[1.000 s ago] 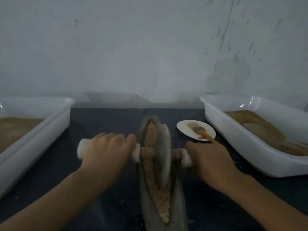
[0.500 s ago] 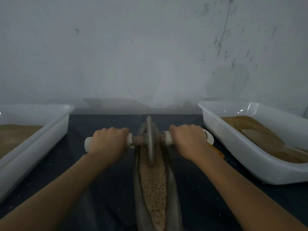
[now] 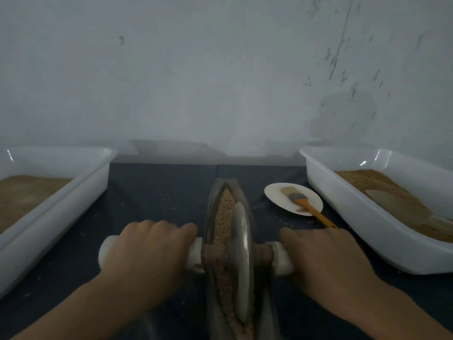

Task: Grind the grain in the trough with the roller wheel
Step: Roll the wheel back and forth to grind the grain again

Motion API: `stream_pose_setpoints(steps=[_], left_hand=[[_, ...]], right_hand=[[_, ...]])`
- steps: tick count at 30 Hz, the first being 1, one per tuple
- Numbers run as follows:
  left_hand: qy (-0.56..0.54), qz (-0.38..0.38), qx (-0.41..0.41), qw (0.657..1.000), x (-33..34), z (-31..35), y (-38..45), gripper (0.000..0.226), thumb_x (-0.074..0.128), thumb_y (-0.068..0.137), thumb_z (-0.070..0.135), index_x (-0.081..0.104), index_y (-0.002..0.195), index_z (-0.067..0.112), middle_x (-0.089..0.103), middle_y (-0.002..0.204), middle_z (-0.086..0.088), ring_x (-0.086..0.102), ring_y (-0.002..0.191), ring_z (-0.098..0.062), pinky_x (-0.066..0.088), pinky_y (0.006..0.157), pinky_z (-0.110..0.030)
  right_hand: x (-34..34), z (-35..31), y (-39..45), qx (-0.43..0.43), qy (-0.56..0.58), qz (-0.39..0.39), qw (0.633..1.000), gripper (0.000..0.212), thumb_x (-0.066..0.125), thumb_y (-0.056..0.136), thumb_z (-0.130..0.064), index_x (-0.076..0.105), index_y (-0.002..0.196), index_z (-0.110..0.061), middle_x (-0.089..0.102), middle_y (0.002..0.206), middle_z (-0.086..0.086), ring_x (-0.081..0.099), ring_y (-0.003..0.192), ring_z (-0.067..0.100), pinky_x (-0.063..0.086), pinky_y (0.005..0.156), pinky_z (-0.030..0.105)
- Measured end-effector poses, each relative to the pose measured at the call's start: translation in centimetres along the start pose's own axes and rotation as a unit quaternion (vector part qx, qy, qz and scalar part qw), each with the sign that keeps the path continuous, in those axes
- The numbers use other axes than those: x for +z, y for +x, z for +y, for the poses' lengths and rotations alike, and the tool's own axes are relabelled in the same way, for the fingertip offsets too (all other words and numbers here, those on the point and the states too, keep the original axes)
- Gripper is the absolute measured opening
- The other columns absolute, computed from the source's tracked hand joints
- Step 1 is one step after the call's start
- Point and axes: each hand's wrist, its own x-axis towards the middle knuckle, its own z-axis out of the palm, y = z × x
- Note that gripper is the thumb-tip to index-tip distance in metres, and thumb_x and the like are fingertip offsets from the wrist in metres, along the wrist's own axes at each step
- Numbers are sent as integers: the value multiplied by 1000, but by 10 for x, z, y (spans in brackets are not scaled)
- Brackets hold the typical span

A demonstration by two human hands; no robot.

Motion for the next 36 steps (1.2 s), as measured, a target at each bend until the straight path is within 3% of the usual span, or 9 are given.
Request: stream_pose_setpoints(steps=[3,9,15,19,22,24,28,31,36], left_hand=[[-16,36,-26,999,17,-7,36,22,54,81,46,34,84,37,41,69,12,46,65,-11,34,60,-29],[-49,64,-57,995,39,-23,103,13,57,83,37,45,83,32,54,77,8,56,72,-20,38,61,-32],[-22,100,-22,995,27,-9,49,31,62,81,37,31,83,33,50,75,10,54,69,-15,35,59,-30],[-28,181,80,980,2,1,-8,53,88,32,24,48,66,25,49,52,6,49,41,-18,26,46,-26],[-33,184,92,978,2,-1,-21,54,89,21,25,51,60,24,45,46,5,46,35,-19,23,44,-25],[-36,134,74,988,4,0,-12,54,88,32,29,46,66,28,45,50,7,46,38,-17,27,43,-26],[19,79,-28,996,20,-4,45,30,61,80,38,32,85,33,55,80,9,56,72,-16,34,60,-31],[13,94,-56,994,28,-11,90,21,60,81,32,40,86,29,63,88,3,62,79,-24,35,61,-33],[24,97,-53,994,24,-9,97,27,63,82,29,36,86,26,63,90,2,59,76,-21,34,61,-34]], right_hand=[[5,5,31,-28,1,95,995,28,65,81,-45,43,90,-31,59,84,-6,53,73,14,34,56,28],[9,13,108,-3,-70,180,981,25,68,82,-30,48,93,-20,64,83,3,61,72,26,27,54,32],[14,9,57,-26,-30,174,984,31,73,75,-38,51,92,-26,63,79,-3,52,65,16,27,52,28],[2,-2,-10,-23,27,71,997,43,71,74,-43,30,84,-38,54,82,-10,49,70,9,40,62,28],[-2,4,-26,-27,29,68,997,37,67,78,-45,32,84,-37,47,77,-11,56,73,11,41,62,29],[-3,4,-15,-32,16,40,999,37,62,80,-49,28,84,-37,43,77,-12,54,74,9,36,61,27],[13,15,46,-18,-10,103,994,34,65,79,-47,34,83,-33,46,72,-9,52,71,13,21,50,25],[23,24,95,17,-23,143,989,26,63,79,-43,47,89,-26,55,76,-5,56,70,21,40,57,32],[27,22,101,32,-14,150,988,24,61,82,-42,46,90,-25,60,81,-3,58,73,20,49,64,37]])
